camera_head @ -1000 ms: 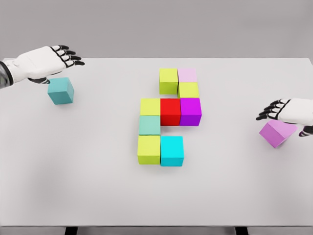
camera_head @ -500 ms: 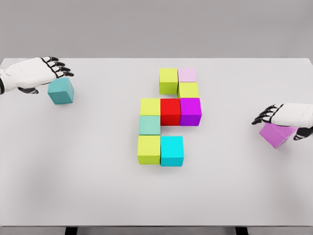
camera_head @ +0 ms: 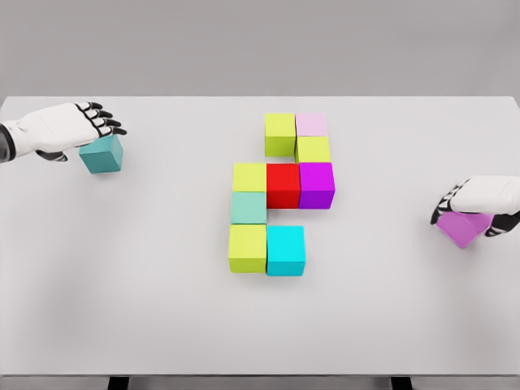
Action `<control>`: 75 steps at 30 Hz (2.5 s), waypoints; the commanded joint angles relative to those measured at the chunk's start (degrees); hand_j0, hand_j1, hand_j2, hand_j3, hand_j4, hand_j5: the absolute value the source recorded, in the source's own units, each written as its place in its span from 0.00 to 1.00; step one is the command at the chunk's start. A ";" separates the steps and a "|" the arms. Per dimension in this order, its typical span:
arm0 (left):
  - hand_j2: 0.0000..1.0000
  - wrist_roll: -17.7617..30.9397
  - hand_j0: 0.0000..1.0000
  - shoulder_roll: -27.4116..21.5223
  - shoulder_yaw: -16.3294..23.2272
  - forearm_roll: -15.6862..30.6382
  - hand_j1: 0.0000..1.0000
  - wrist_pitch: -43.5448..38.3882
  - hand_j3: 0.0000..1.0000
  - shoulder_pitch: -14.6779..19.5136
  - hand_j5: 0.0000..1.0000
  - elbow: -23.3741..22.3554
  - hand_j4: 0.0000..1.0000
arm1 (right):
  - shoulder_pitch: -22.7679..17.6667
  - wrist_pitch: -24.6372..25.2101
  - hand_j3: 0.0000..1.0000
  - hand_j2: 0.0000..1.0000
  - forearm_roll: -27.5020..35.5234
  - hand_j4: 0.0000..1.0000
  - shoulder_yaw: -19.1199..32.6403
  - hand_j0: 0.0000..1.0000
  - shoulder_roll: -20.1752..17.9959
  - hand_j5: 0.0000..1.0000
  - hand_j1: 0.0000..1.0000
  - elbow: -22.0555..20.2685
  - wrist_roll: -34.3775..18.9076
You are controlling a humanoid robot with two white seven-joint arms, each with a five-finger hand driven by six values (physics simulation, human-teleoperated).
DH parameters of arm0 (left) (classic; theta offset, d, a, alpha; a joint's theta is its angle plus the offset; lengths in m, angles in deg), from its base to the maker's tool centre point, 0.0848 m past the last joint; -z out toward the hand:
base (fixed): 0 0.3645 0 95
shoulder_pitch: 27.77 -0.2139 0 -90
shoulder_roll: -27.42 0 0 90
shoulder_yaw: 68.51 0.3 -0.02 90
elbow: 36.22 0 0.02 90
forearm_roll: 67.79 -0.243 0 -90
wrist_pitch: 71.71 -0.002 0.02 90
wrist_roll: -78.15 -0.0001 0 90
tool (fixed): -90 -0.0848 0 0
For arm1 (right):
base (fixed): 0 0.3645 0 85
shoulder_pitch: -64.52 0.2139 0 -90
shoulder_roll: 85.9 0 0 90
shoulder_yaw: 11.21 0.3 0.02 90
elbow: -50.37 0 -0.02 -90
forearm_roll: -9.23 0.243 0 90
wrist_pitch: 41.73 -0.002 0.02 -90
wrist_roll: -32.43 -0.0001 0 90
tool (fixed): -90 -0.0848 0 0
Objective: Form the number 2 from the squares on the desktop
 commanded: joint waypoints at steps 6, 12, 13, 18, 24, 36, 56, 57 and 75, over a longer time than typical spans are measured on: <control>1.00 1.23 1.00 1.38 -0.07 -0.40 1.00 -0.02 1.00 0.88 1.00 -1.89 1.00 | 0.17 -0.83 0.60 0.60 -1.23 0.60 0.74 0.60 -1.98 0.60 0.60 -6.93 -1.44; 1.00 2.37 1.00 2.61 -0.07 -0.40 1.00 -0.02 1.00 1.14 1.00 -2.77 1.00 | 0.17 -0.83 0.60 0.60 -1.23 0.60 1.80 0.60 -4.62 0.60 0.60 -20.82 -1.44; 1.00 2.55 1.00 2.78 -0.07 -0.40 1.00 -0.02 1.00 1.32 1.00 -2.86 1.00 | 0.17 -0.83 0.60 0.60 -1.23 0.60 1.72 0.60 -4.71 0.60 0.60 -22.15 -1.44; 1.00 2.55 1.00 4.54 -0.07 -1.90 1.00 -0.02 1.00 1.76 1.00 -4.79 1.00 | 0.26 -0.83 0.61 0.61 0.44 0.61 1.28 0.61 0.39 0.61 0.61 -22.32 -1.36; 1.00 3.17 1.00 5.59 -0.15 -2.51 1.00 -0.02 1.00 1.76 1.00 -5.32 1.00 | 0.44 -0.83 0.62 0.62 1.23 0.62 1.01 0.62 6.11 0.62 0.62 -22.41 -1.44; 1.00 4.92 1.00 5.95 -0.15 -2.51 1.00 -0.02 1.00 1.23 1.00 -6.11 1.00 | 0.44 -0.83 1.00 1.00 1.23 1.00 0.57 1.00 5.49 1.00 1.00 -22.32 -1.62; 0.67 5.10 0.67 7.97 -0.33 -5.68 0.67 -0.02 0.67 2.02 0.67 -6.11 0.67 | 0.70 -0.83 1.00 1.00 -3.33 1.00 5.76 1.00 1.09 1.00 1.00 -14.50 -1.97; 0.67 5.10 0.67 7.97 -0.33 -5.68 0.67 -0.02 0.67 2.11 0.67 -6.11 0.67 | 0.79 -0.83 1.00 1.00 -4.74 1.00 5.76 1.00 1.71 1.00 1.00 -14.50 -1.97; 0.68 5.10 0.68 17.10 -0.77 -5.94 0.68 -0.02 0.68 6.85 0.68 -11.20 0.68 | 1.58 -0.83 1.00 1.00 -9.93 1.00 1.80 1.00 4.35 1.00 1.00 -18.54 -2.06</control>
